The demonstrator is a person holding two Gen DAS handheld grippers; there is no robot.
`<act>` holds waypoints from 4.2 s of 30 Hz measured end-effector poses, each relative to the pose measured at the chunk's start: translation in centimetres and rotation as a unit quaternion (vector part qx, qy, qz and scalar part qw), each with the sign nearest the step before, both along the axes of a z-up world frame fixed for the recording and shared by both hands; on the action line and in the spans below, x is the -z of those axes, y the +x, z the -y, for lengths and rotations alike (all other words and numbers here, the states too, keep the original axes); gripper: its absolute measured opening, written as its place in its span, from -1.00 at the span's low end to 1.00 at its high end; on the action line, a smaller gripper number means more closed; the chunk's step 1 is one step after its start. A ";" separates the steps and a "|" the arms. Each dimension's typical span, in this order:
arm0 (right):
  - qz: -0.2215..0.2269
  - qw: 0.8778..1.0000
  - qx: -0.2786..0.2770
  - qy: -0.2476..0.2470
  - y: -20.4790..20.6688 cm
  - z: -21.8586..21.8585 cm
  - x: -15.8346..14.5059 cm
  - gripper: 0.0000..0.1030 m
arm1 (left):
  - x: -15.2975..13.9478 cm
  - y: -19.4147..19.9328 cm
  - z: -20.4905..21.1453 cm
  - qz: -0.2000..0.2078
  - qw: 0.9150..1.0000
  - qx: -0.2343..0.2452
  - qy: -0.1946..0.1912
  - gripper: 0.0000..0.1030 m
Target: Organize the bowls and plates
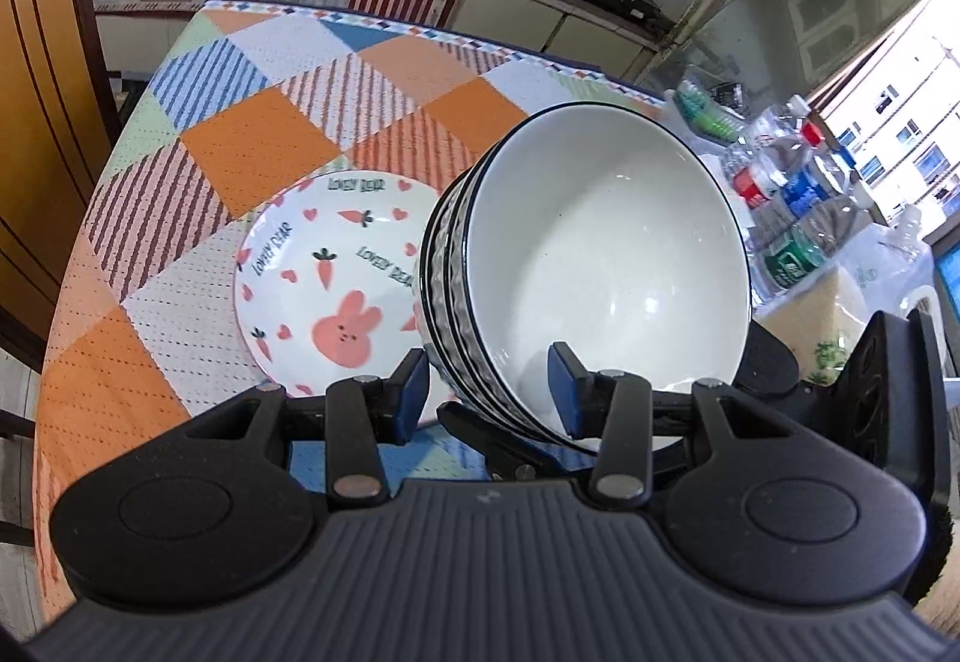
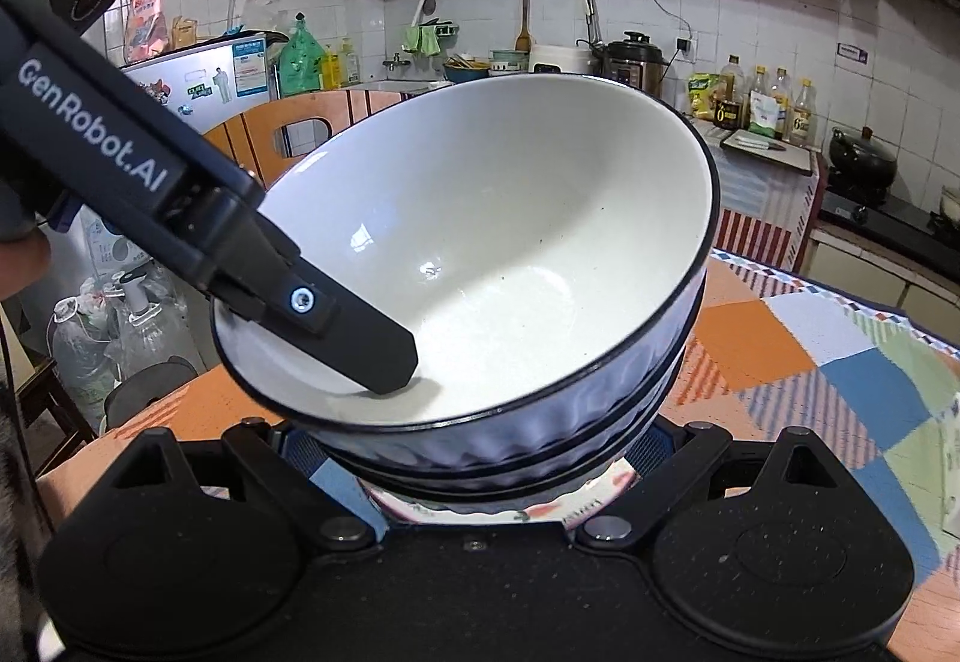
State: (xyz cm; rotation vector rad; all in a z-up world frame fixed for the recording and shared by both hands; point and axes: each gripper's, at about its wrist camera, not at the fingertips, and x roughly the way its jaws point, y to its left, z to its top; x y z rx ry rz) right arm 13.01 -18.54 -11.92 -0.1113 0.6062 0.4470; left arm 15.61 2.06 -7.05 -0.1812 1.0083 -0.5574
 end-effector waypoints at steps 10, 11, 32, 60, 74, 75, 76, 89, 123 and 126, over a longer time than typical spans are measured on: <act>-0.009 1.000 0.008 -0.011 3.2 -2.6 2.4 0.89 | 3.5 4.3 -2.4 -0.006 1.000 -0.003 -0.011 -0.20; -0.010 1.000 0.008 -0.012 3.3 -2.9 2.8 0.89 | 3.9 4.7 -2.4 -0.008 1.000 -0.004 -0.010 -0.20; -0.076 0.996 0.042 -0.034 7.1 -3.8 6.2 0.89 | 8.8 8.6 -1.7 -0.023 1.000 -0.001 0.003 -0.20; -0.095 0.989 0.072 -0.083 6.6 -4.6 6.3 0.87 | 8.9 7.5 -1.1 0.022 0.999 -0.030 0.008 -0.13; -0.092 0.986 0.126 -0.051 2.2 -2.8 1.9 0.87 | 1.4 1.3 -1.7 0.104 0.991 -0.037 0.072 -0.09; -0.094 0.986 0.128 -0.048 1.8 -2.6 1.5 0.87 | 0.8 0.9 -1.6 0.111 0.990 -0.033 0.075 -0.09; -0.096 0.986 0.130 -0.046 1.4 -2.3 1.0 0.87 | 0.3 0.4 -1.5 0.115 0.990 -0.030 0.075 -0.09; -0.113 0.967 0.222 -0.048 -3.1 2.4 -4.7 0.88 | -3.3 -4.9 -1.4 0.129 0.987 -0.033 0.087 0.21; -0.074 0.943 0.316 -0.077 -9.3 2.9 -10.0 0.90 | -2.5 -9.0 -0.1 0.131 0.977 -0.044 0.162 1.00; -0.084 0.944 0.311 -0.065 -9.4 3.1 -10.0 0.90 | -1.9 -9.1 -0.1 0.132 0.978 -0.047 0.153 1.00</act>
